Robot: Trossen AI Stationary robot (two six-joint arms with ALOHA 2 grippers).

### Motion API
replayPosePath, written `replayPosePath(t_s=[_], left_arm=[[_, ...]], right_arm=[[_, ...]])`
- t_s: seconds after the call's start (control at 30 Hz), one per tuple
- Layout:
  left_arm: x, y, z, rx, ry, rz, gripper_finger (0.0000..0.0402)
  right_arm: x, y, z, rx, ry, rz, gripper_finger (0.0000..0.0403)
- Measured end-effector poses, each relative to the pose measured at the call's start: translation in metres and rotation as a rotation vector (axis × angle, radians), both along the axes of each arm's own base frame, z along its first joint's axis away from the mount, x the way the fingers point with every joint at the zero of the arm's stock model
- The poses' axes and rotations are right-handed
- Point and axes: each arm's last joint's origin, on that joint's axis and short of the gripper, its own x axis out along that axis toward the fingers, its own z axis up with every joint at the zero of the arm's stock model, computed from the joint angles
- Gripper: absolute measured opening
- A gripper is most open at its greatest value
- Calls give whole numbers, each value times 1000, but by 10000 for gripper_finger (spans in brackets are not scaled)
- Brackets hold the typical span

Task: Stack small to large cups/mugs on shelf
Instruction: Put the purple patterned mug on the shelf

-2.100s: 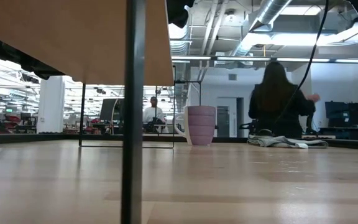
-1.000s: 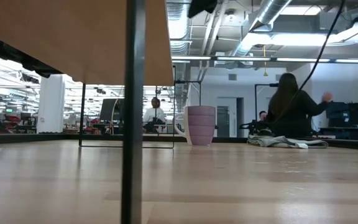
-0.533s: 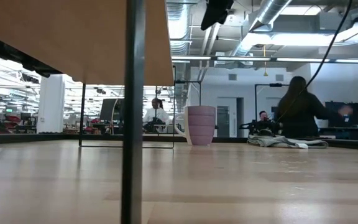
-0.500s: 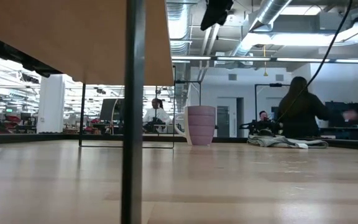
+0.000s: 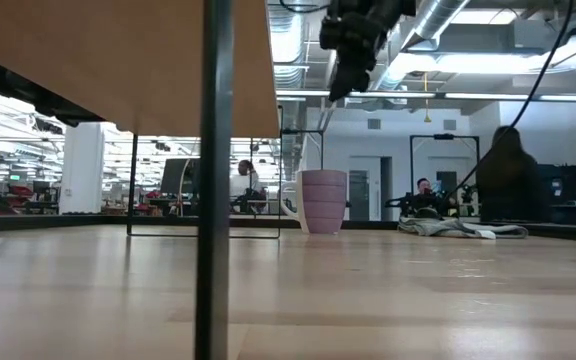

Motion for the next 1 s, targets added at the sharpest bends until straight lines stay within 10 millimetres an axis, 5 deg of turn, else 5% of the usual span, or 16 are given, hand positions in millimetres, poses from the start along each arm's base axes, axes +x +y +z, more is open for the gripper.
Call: replayPosePath(t_s=[0.23, 0.43, 1.0], left_arm=[[0, 0, -1, -9, 5, 5, 98], [0, 0, -1, -15, 6, 14, 98], [-1, 2, -1, -1, 4, 64, 98]], right_arm=[[-30, -10, -5, -8, -115, -59, 100], [-51, 5, -19, 21, -133, -90, 100], [-44, 15, -38, 3, -152, -55, 100]])
